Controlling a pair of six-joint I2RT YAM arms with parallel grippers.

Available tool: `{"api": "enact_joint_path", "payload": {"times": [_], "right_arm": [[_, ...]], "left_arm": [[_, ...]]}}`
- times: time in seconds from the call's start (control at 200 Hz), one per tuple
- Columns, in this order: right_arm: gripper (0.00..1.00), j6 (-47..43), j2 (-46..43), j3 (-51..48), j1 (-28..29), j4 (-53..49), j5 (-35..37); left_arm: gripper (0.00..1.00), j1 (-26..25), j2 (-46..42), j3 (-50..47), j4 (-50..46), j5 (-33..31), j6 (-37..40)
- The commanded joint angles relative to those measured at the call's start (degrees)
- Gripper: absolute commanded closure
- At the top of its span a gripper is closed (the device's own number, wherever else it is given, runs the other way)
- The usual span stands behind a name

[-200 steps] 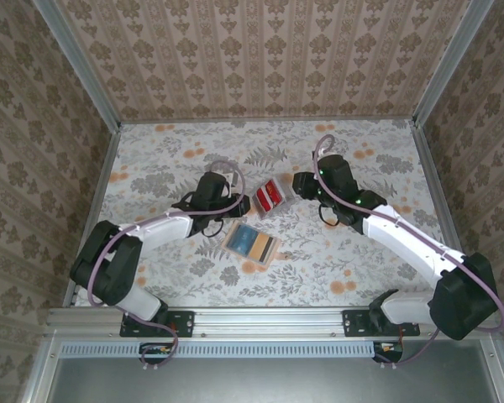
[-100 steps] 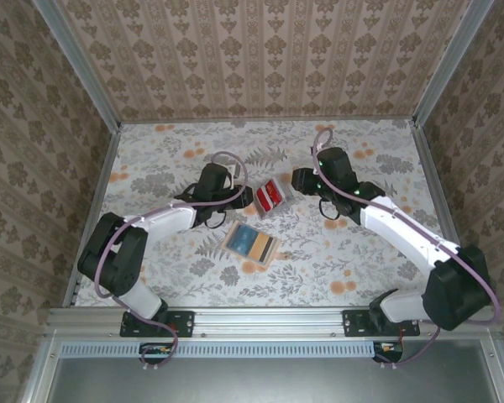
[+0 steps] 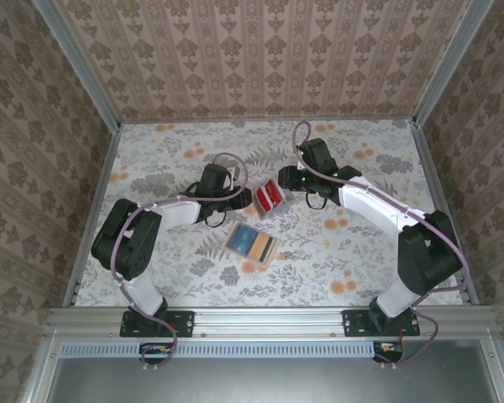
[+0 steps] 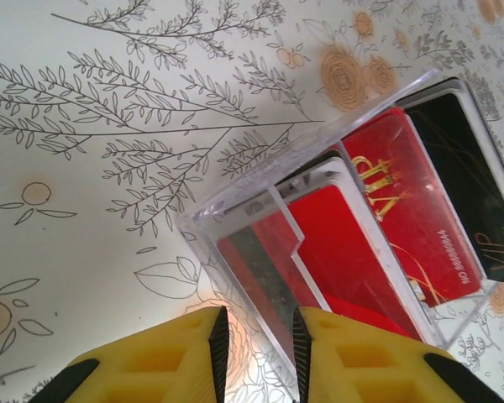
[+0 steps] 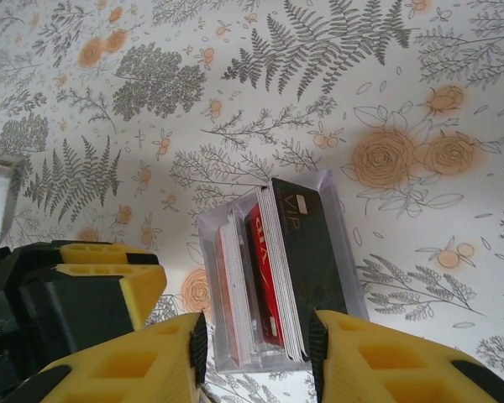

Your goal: Put the credit cards into the card holder

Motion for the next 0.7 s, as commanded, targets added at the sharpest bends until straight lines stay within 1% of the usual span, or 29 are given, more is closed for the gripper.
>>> {"api": "enact_joint_path", "payload": {"times": [0.0, 0.09, 0.215, 0.345, 0.56, 0.695], "right_arm": [[0.59, -1.48, 1.95, 2.59, -0.27, -2.60, -1.52], [0.59, -1.20, 3.52, 2.95, -0.27, -1.88, -1.95], [0.59, -0.55, 6.12, 3.99, -0.18, -1.62, -4.26], [0.59, -0.06, 8.94, 4.84, 0.08, -1.03, -4.77], [0.58, -2.07, 11.13, 7.19, 0.09, -3.65, 0.04], [0.58, -3.01, 13.03, 9.29, 0.36, -5.57, 0.22]], "left_arm": [[0.71, 0.49, 2.10, 1.73, 3.00, 3.17, -1.16], [0.71, 0.49, 3.47, 1.87, 3.60, 3.67, -1.33], [0.71, 0.49, 4.45, 1.43, 4.74, 4.20, -1.98], [0.71, 0.57, 5.35, 1.04, 5.76, 4.34, -2.46], [0.70, 0.57, 6.42, 2.00, 6.05, 5.45, -2.74], [0.70, 0.57, 6.91, 2.28, 6.35, 5.88, -3.04]]}}
